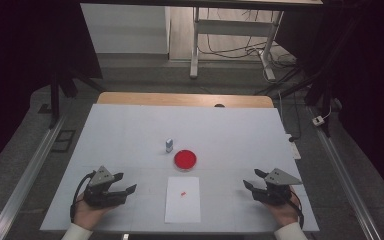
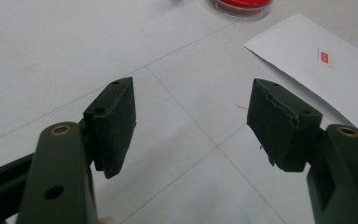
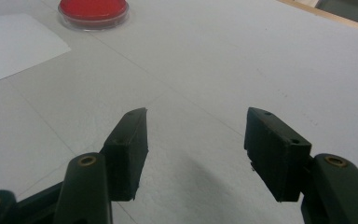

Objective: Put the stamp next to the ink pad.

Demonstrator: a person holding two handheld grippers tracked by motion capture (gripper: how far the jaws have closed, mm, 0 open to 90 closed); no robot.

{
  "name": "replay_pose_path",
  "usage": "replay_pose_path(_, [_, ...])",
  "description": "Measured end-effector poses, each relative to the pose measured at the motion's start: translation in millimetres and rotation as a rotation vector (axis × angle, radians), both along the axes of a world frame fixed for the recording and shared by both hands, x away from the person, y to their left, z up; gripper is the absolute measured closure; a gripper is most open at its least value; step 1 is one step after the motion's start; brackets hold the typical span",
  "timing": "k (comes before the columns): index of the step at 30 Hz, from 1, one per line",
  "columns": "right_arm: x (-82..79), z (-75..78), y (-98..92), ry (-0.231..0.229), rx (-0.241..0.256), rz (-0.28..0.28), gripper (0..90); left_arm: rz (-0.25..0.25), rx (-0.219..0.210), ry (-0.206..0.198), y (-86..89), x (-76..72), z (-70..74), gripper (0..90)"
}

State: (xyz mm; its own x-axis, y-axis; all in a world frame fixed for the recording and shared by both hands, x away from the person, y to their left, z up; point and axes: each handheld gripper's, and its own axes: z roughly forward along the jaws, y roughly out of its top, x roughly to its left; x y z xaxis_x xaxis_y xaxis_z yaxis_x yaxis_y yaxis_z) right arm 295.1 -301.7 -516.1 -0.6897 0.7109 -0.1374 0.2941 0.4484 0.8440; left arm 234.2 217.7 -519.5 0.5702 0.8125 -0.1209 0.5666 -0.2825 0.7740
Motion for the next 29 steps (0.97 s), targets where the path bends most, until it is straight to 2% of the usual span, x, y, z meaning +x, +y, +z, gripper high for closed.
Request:
replay_pose_path(7, [1.1, 0.3, -1.1, -0.006, -0.008, 0.005, 39.1, -0.001, 0.002, -0.011, -0.5, -2.4, 0.9, 32.7])
replay_pose_path(29, [0.0, 0.9, -1.3, -0.014, -0.017, 0.013, 39.1, -0.007, 0.006, 0.003, -3.0, -1.9, -2.2, 32.5])
